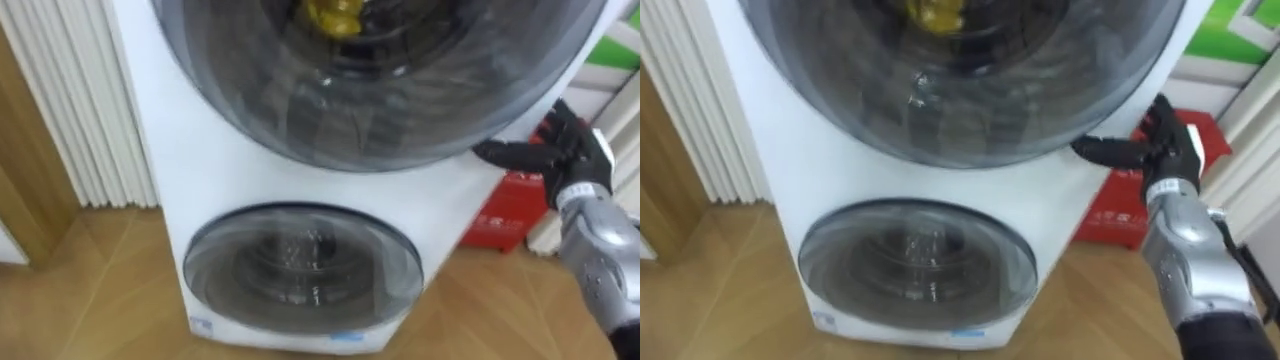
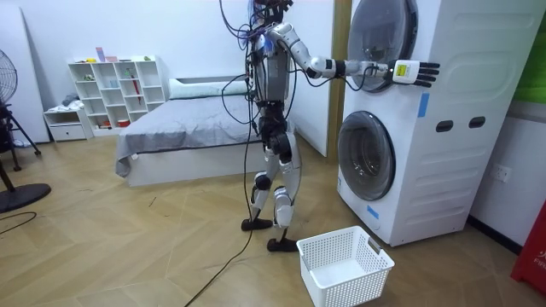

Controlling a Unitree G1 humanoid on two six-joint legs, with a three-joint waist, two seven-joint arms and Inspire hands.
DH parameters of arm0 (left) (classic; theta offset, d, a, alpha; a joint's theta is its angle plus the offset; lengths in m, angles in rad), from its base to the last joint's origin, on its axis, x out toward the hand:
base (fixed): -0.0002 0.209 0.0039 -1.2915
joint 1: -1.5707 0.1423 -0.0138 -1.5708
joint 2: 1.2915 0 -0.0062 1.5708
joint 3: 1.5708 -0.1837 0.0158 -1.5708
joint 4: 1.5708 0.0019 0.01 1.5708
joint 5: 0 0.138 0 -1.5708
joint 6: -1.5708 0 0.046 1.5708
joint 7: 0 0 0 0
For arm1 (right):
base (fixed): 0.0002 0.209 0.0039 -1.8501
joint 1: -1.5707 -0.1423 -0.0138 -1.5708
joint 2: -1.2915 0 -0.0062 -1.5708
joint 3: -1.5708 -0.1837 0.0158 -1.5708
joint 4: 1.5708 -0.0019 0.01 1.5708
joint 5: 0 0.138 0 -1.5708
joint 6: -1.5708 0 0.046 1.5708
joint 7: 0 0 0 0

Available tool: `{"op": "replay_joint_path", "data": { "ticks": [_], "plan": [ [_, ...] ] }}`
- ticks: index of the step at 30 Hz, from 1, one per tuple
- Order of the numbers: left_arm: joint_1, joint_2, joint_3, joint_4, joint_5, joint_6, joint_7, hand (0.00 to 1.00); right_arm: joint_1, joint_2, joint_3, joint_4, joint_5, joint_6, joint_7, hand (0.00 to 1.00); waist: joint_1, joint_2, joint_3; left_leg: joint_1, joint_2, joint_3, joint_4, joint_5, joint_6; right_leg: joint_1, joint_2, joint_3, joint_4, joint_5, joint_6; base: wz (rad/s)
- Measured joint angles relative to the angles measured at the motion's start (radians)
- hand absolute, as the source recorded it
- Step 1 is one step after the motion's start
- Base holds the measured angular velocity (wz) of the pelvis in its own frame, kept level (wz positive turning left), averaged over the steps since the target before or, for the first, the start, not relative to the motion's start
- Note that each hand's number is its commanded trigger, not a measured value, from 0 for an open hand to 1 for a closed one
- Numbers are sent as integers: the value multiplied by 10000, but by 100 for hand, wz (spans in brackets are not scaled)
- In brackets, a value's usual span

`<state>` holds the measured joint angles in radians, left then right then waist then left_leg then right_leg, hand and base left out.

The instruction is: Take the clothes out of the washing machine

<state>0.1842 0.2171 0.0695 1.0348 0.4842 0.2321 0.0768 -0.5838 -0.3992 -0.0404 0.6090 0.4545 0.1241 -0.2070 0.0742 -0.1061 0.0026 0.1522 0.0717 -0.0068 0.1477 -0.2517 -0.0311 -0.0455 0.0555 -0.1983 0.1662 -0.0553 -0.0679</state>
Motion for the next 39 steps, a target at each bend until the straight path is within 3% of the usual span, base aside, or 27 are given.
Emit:
{"op": "replay_joint_path", "data": {
  "ticks": [2, 8, 12, 17, 25, 34, 39],
  "plan": [
    [21, -2, 28, 16, 7, 35, -9, 0, -18, 0, -3, -8, -59, 15, -59, 0, 26, 7, -6, -2, -17, 24, 1, 0, 0, -1, -17, 12, 8, 0, 0, -2],
    [39, -32, 45, -331, 85, 106, -16, 0, -19, 7, 228, -660, -317, 520, -234, 0, 121, 98, -34, -112, -19, 67, 42, 1, 3, -91, -6, 48, 23, -39, -53, 0],
    [6, -46, 29, -342, 78, 105, -13, 0, 12, 6, 319, -1104, -534, 828, -338, 0, 102, 227, -111, -189, -27, 67, 97, 20, 33, -157, -10, 37, 89, -109, -144, 2],
    [76, -45, 8, -325, 60, 86, 4, 0, 99, 5, 602, -1439, -1030, 928, -523, 0, 124, 245, -127, -175, -5, 101, 180, 21, 32, -278, -7, 63, 418, -211, -242, 0],
    [184, -70, -153, -301, -18, 67, 0, 0, 1422, 7, 652, -3425, -1385, 957, -526, 0, 114, 236, -131, -32, 16, 339, 179, 22, 26, -279, -7, 128, 568, -254, -310, -7],
    [257, -155, -133, -245, -31, 28, 18, 0, 2248, 50, 596, -4760, -1725, 957, -421, 0, 79, 326, -123, 32, 38, 864, 163, 22, 25, -303, 70, 371, 545, -239, -309, -8],
    [281, -153, -140, -210, -230, 18, 86, 0, 2837, 48, 590, -5738, -2133, 957, -409, 0, 18, 371, -127, 5, 47, 872, 162, 22, 25, -348, 113, 479, 537, -241, -309, -4]
  ]
}}
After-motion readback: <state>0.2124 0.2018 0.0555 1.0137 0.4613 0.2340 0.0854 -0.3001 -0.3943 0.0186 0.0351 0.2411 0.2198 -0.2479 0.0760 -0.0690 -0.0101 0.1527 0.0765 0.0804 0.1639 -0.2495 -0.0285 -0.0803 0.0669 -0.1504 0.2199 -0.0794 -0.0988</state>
